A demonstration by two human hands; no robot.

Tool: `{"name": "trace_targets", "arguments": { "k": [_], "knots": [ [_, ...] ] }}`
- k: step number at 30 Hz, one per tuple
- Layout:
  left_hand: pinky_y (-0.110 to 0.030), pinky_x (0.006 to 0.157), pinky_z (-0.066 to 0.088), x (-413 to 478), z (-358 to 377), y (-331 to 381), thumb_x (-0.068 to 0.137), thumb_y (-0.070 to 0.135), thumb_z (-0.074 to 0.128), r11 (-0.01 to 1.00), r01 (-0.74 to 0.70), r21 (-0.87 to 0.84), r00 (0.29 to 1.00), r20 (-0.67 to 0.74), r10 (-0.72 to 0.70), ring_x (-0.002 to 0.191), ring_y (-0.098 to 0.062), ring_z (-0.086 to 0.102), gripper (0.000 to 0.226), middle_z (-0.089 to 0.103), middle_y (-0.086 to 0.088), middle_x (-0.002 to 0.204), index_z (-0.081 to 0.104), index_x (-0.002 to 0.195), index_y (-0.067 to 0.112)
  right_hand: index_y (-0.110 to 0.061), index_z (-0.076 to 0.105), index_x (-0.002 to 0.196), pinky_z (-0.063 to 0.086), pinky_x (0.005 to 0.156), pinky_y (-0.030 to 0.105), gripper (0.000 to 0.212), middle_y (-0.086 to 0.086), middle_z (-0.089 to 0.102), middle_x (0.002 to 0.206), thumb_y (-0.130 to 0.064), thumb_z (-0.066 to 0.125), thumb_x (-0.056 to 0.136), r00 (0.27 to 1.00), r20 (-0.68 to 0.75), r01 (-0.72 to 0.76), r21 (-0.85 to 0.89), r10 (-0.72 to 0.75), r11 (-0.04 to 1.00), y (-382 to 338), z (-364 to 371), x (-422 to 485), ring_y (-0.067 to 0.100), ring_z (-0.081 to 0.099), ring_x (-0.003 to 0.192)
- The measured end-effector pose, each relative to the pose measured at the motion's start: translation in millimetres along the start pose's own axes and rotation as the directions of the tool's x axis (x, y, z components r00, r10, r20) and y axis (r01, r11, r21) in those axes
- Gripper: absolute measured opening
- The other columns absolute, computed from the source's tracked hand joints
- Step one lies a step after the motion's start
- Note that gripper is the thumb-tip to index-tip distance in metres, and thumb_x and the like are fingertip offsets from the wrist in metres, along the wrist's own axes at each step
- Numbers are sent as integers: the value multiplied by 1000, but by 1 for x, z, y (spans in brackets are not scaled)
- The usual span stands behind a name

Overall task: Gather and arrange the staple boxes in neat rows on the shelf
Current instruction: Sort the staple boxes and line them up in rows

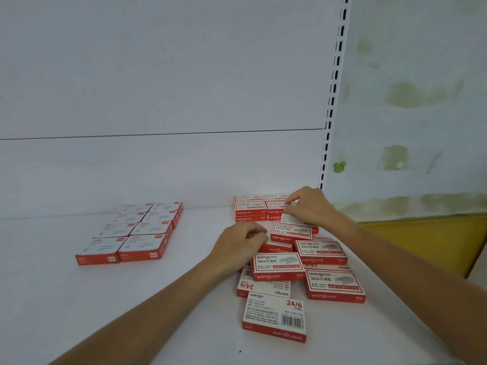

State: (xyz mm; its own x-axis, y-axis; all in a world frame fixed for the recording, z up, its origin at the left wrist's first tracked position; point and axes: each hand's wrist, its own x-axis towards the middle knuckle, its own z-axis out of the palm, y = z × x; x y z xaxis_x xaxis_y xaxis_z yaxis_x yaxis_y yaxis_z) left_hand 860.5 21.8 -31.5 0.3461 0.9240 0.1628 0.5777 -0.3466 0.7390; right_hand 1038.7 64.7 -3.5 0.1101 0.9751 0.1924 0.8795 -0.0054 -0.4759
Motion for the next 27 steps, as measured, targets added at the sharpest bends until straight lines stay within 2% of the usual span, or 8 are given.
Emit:
{"name": "trace_targets", "arguments": {
  "k": [7,10,13,14,16,19,22,27],
  "knots": [
    [-21,82,49,0,0,0,93,27,48,1000,-15,8,1000,21,15,90,-4,57,27,57,11,102,59,117,22,-12,66,113,38,79,19,29,6,59,129,-21,64,85,1000,9,-28,49,27,998,1,0,0,19,58,108],
    [-16,79,49,-2,-1,1,95,27,42,999,-53,1,996,70,52,92,-2,57,32,55,13,112,53,125,26,-14,65,114,40,76,19,31,3,62,122,-33,54,92,995,94,-39,69,32,997,1,-6,-2,18,59,99],
    [-6,67,43,-4,-2,4,98,24,36,995,-97,10,986,134,95,78,7,54,35,49,19,103,47,131,26,-16,59,119,44,81,28,42,-1,66,105,-44,38,96,976,208,-109,196,67,974,3,-18,-8,17,58,93],
    [-4,65,42,-5,-3,4,98,24,35,995,-99,2,985,143,97,76,8,54,35,48,20,99,47,131,26,-17,57,121,45,83,30,43,-3,63,101,-45,36,96,975,208,-128,235,79,964,4,-21,-11,18,58,95],
    [-4,63,43,-5,-4,4,98,24,36,995,-96,-14,984,150,97,75,8,54,35,49,22,95,47,131,27,-13,56,119,48,79,29,44,1,61,103,-44,35,97,985,149,-113,195,85,974,9,-23,-17,18,58,94],
    [-9,71,45,-5,-4,3,98,26,36,996,-89,-10,983,157,90,82,3,57,36,57,14,107,46,133,28,-6,61,112,47,69,21,46,9,65,109,-42,38,96,990,125,-81,105,67,991,14,-22,-28,18,60,87],
    [-17,85,43,-4,-2,1,98,31,37,996,-87,6,984,157,85,97,-3,54,36,57,6,127,47,132,31,-11,64,111,43,73,21,37,4,67,112,-39,48,93,978,210,-3,35,-5,999,18,-20,-39,16,61,92],
    [-15,82,45,-7,-3,1,96,35,41,994,-106,-14,980,165,106,93,-2,57,34,60,9,120,52,128,30,-20,66,111,39,64,10,30,-3,67,107,-39,55,90,975,219,33,38,-40,999,18,-24,-46,6,58,86]
  ]
}}
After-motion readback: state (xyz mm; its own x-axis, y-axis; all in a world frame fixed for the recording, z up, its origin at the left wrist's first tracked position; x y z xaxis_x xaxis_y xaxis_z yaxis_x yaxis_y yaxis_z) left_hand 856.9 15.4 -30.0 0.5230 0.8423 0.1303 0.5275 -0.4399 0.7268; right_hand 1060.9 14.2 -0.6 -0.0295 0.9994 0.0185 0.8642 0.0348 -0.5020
